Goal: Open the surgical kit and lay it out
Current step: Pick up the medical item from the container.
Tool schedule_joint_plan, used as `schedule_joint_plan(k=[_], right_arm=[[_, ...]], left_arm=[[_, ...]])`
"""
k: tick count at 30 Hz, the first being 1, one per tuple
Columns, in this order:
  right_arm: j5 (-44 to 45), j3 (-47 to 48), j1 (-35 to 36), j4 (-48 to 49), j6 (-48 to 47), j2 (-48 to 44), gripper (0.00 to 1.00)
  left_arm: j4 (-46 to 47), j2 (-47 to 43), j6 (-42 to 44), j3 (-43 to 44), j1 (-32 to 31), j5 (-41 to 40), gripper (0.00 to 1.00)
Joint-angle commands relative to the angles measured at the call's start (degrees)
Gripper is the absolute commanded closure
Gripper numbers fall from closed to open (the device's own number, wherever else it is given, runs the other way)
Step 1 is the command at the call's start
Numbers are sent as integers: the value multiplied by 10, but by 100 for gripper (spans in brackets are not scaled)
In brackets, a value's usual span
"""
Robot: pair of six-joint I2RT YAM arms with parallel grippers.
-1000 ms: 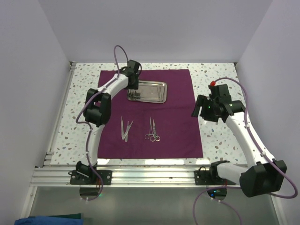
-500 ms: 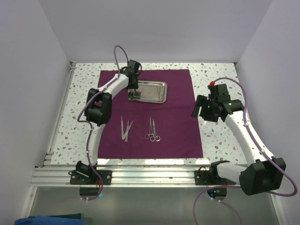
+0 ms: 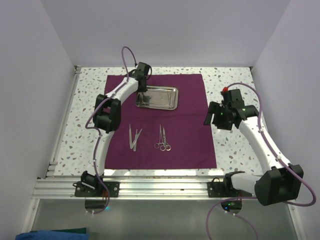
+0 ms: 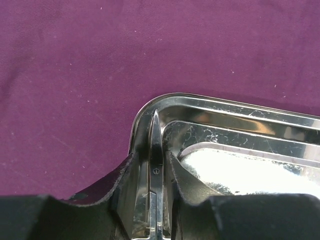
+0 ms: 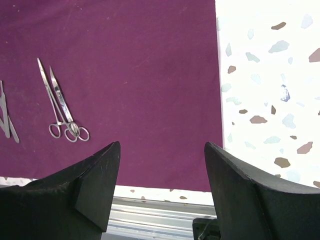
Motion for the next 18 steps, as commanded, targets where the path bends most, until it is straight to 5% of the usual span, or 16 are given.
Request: schedule_joint_plan(k=[1,18], right_arm=[[7,26,0,18,-6,2,28],[1,-9,1,37,-8,-9,28]], left_arm=[[-73,46,-21,-6,9,-6,70],[-102,59,-22,-52,-23,39,70]])
